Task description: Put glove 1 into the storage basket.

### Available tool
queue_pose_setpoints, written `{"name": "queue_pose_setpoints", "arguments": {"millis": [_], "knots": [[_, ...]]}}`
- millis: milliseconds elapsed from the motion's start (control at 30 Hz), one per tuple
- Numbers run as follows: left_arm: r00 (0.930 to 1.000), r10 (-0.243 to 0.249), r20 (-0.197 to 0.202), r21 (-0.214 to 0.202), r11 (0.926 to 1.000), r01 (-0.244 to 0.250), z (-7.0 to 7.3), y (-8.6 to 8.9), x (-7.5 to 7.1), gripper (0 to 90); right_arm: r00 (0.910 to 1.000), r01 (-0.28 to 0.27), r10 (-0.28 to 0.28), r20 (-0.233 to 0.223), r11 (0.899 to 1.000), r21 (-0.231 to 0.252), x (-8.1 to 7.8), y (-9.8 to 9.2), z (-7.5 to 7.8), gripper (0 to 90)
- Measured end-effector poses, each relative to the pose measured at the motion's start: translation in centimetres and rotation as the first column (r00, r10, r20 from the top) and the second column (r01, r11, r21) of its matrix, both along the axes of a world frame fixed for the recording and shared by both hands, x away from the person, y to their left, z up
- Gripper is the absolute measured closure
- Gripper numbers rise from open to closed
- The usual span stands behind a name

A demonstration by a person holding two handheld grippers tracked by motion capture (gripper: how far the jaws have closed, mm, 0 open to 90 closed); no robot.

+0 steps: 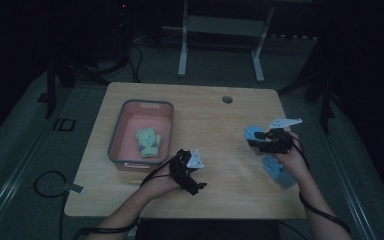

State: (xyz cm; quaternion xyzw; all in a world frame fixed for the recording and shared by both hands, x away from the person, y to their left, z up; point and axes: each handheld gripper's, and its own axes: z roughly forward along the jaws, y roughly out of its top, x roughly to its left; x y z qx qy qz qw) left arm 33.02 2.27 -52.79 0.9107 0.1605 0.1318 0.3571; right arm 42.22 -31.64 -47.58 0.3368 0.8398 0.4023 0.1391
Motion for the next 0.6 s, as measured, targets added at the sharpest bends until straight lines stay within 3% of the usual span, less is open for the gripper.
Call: {"name": "queue_pose_setpoints", "arguments": {"millis": [67, 233, 500, 600], "knots": [[0.9999, 0.004, -0.013, -0.017, 0.9998, -0.004, -0.4, 0.1, -0.2, 3.5, 0.9987, 0.050, -0.050, -0.010, 0.999, -0.008, 0.9, -1.8, -0.4, 50.2], [0.9996, -0.006, -0.027, -0.035, 0.9994, 0.005, -0.9, 0.1, -0.8, 3.6, 0.9953, 0.089, -0.091, -0.033, 0.994, -0.069, 2.6, -3.4, -1.8, 54.4], [0.9989, 0.033, -0.034, -0.085, 0.9958, -0.036, -1.6, 0.8, -1.4, 3.5, 0.9951, 0.075, -0.084, -0.053, 0.985, -0.158, 5.7, -3.5, -4.6, 59.9], [0.9987, 0.036, -0.037, -0.078, 0.9962, -0.039, -1.9, 1.0, -1.6, 3.6, 0.9960, 0.051, -0.064, -0.062, 0.980, -0.193, 6.6, -3.4, -5.3, 59.9]]}}
